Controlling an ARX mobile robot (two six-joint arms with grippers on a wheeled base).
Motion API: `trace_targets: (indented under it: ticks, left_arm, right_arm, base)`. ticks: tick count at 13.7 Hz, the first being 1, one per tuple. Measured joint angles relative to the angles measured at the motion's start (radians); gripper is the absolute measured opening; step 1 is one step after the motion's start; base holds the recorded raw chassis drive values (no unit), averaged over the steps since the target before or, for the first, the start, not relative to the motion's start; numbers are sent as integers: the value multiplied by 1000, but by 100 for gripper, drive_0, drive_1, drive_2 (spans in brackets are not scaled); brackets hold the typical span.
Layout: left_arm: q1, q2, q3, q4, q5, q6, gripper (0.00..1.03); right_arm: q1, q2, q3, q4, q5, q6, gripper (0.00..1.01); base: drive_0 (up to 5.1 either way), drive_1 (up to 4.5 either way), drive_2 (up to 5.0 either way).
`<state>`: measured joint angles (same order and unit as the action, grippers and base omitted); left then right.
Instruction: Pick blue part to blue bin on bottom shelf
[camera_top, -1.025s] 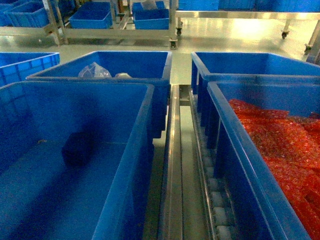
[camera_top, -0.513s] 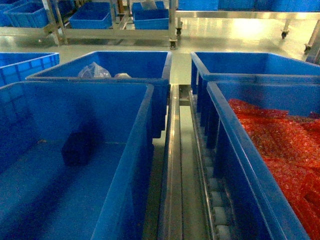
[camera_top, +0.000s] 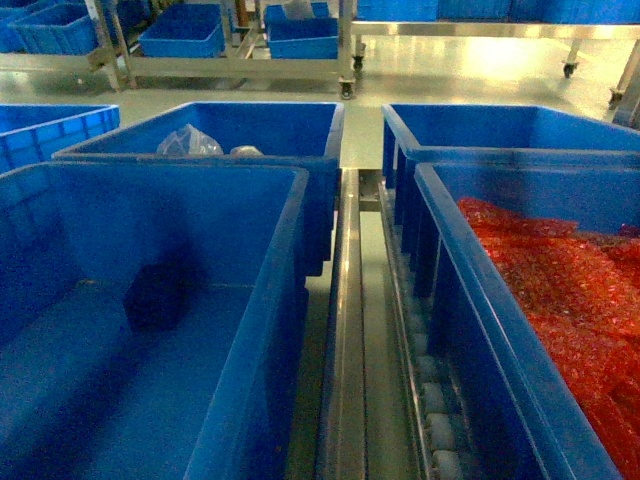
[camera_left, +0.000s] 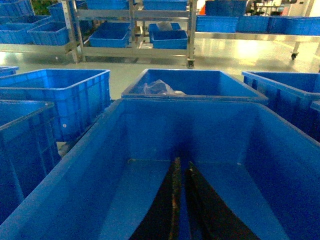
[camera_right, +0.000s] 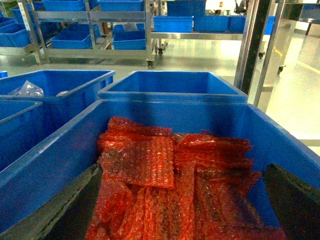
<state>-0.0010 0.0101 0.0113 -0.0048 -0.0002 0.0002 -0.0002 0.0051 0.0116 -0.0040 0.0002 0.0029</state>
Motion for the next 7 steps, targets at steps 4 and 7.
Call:
trace_targets:
  ticks: [4, 7]
  left_arm:
    - [0, 0, 0, 0, 0, 0, 54]
    - [0, 0, 0, 0, 0, 0, 96]
  right_arm:
    - [0, 0, 0, 0, 0, 0, 98]
    - [0, 0, 0, 0, 0, 0, 98]
  base:
    - [0, 0, 0]
    - [0, 0, 0]
